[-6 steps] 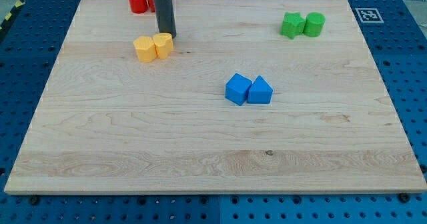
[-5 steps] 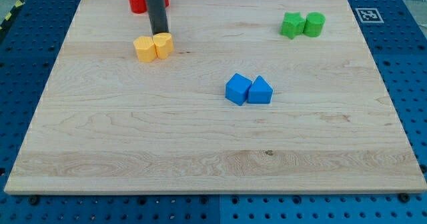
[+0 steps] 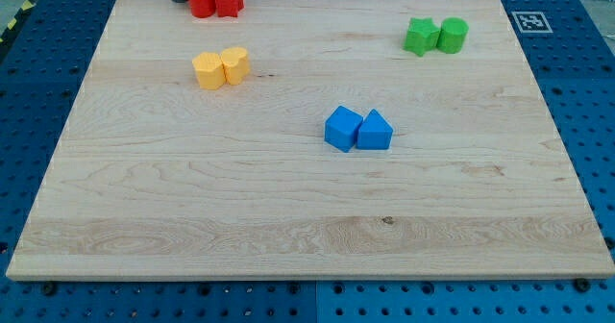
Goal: Move the red blocks slightly down
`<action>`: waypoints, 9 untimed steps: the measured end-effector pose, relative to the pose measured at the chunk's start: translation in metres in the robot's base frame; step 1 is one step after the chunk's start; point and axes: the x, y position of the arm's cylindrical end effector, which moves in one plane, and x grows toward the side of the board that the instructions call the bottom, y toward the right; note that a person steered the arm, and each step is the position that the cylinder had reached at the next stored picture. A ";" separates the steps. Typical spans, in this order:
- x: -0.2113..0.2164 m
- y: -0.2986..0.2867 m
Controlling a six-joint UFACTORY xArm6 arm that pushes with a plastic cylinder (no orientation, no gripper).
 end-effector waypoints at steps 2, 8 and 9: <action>0.001 0.032; 0.001 0.046; 0.000 -0.007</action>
